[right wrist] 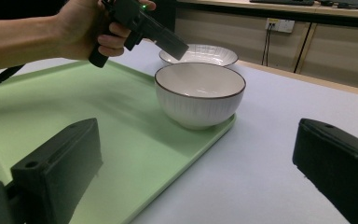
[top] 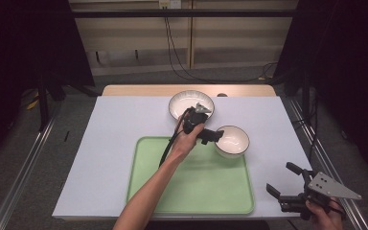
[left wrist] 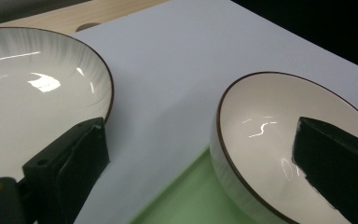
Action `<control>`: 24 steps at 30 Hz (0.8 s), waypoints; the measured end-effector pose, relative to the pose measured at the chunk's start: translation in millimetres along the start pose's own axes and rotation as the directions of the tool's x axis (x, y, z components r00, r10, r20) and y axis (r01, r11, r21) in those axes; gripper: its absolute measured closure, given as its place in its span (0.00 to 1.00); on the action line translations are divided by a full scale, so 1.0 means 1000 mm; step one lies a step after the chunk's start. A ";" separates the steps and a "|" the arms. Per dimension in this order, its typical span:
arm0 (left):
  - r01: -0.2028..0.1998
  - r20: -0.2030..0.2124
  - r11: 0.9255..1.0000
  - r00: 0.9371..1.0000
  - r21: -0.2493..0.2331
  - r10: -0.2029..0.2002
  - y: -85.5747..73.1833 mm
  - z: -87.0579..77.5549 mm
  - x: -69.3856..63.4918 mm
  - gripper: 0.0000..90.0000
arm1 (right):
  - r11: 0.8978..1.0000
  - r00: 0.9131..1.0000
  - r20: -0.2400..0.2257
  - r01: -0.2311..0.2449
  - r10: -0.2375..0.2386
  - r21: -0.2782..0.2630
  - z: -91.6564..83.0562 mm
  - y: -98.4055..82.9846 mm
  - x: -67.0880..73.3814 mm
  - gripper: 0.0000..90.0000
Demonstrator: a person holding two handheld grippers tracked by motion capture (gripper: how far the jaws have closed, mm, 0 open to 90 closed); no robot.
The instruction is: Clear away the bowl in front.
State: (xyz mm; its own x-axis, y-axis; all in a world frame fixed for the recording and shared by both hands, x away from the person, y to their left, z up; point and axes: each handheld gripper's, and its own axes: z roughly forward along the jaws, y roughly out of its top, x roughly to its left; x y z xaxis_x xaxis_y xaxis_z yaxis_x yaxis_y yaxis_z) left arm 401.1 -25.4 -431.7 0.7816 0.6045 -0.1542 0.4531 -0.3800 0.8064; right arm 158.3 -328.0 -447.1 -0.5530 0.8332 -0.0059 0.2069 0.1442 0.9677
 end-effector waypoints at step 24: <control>-0.011 -0.102 0.996 0.995 -0.088 0.002 -0.017 -0.078 0.008 0.04 | 1.000 1.000 0.005 -0.001 0.001 0.003 0.002 0.000 0.000 0.01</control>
State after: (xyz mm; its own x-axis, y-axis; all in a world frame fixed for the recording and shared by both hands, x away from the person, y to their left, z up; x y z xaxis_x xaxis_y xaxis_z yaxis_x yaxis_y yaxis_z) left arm 366.5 40.6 -402.8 0.7345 0.6722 -0.0932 0.4049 -0.3239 0.8550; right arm 159.6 -326.8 -447.3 -0.5489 0.8359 -0.0058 0.2104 0.1449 0.9668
